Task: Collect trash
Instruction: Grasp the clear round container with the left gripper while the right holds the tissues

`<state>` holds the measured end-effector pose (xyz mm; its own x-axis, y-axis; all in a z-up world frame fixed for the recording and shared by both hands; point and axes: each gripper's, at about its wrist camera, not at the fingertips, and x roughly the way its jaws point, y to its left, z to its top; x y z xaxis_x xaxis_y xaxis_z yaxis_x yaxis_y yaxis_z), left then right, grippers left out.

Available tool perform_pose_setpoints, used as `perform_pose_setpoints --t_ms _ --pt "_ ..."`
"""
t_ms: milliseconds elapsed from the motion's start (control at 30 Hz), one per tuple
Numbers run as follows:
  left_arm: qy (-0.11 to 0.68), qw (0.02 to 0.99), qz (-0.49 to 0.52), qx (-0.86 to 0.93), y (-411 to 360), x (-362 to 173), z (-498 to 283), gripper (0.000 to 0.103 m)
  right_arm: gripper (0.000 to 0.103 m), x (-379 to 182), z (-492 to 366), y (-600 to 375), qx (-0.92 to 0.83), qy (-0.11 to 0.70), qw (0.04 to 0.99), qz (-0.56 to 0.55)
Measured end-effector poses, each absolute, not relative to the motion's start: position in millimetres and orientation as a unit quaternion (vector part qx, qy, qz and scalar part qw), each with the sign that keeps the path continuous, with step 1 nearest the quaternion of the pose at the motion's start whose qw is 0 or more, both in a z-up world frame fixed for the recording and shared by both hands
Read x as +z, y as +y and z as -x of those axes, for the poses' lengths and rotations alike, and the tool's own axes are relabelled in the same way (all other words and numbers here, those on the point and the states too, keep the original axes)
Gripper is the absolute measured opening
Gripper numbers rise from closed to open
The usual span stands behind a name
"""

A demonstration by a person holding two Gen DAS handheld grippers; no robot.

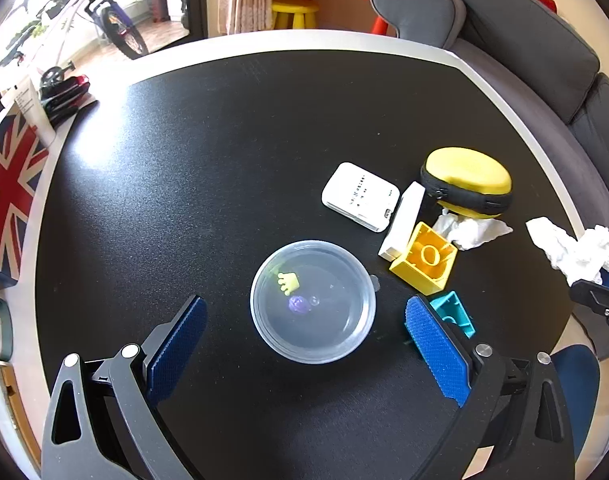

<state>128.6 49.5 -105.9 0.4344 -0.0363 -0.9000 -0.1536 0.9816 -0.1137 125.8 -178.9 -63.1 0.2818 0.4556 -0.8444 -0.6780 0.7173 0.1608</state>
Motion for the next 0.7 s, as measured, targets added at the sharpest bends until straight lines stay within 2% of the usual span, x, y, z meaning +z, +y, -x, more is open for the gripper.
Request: perform_pose_setpoints --t_ms 33,67,200,700 --pt "0.53 0.843 0.087 0.035 49.2 -106.7 -128.7 0.092 0.018 -63.3 -125.9 -179.0 0.358 0.481 0.792 0.116" --pt "0.531 0.842 0.086 0.036 49.6 -107.5 -129.7 0.083 0.018 -63.8 -126.2 -179.1 0.358 0.481 0.792 0.116" --pt "0.536 0.839 0.083 0.036 50.6 -112.2 -130.2 0.06 0.018 -63.7 -125.6 -178.6 0.359 0.481 0.792 0.115" --pt "0.498 0.864 0.061 0.037 42.4 -81.4 -103.4 0.059 0.018 -59.8 -117.8 -174.6 0.367 0.47 0.794 0.12"
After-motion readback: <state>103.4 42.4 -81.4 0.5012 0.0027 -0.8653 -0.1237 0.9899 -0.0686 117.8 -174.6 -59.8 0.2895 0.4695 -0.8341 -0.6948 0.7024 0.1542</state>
